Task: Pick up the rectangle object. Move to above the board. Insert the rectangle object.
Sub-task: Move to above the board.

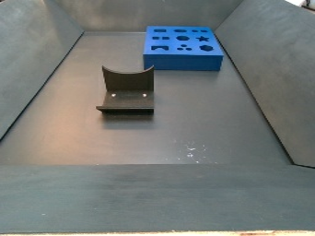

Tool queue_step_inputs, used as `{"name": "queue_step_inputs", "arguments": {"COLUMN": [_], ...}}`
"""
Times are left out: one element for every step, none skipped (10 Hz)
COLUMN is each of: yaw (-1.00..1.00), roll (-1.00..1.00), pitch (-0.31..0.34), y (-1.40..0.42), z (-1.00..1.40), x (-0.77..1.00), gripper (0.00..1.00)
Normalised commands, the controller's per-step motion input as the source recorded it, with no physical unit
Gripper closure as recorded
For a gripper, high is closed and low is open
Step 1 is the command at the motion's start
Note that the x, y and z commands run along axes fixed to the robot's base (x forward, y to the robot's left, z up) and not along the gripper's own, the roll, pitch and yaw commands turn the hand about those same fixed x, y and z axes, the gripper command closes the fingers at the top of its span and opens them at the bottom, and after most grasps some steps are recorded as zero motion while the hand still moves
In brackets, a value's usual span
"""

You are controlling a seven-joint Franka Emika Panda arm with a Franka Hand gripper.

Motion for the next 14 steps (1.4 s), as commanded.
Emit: {"name": "queue_step_inputs", "arguments": {"yaw": [0.05, 0.05, 0.05, -1.0, -1.0, -1.0, -1.0, -1.0, -1.0, -1.0, -1.0, -0.54, -0.29, -0.1], "roll": [0.19, 0.18, 0.18, 0.06, 0.06, 0.05, 0.03, 0.05, 0.05, 0.06, 0.09, 0.1, 0.06, 0.03], "pitch": [0.146, 0.149, 0.147, 0.171, 0.166, 0.176, 0.183, 0.195, 0.208, 0.25, 0.284, 0.266, 0.208, 0.132], "y": [-0.03, -0.02, -0.02, -1.0, -1.0, -1.0, -1.0, -1.0, -1.0, -1.0, -1.0, -0.74, -0.46, -0.23], "z": [0.57, 0.37, 0.26, -0.57, -0.59, -0.61, -0.6, -0.59, -0.6, -0.6, -0.6, -0.45, -0.28, -0.11], "x": [0.02, 0.01, 0.01, 0.31, 0.32, 0.35, 0.35, 0.36, 0.37, 0.41, 0.43, 0.35, 0.25, 0.12], "gripper": [1.0, 1.0, 1.0, 1.0, 1.0, 1.0, 1.0, 1.0, 1.0, 1.0, 1.0, 1.0, 1.0, 1.0]}}
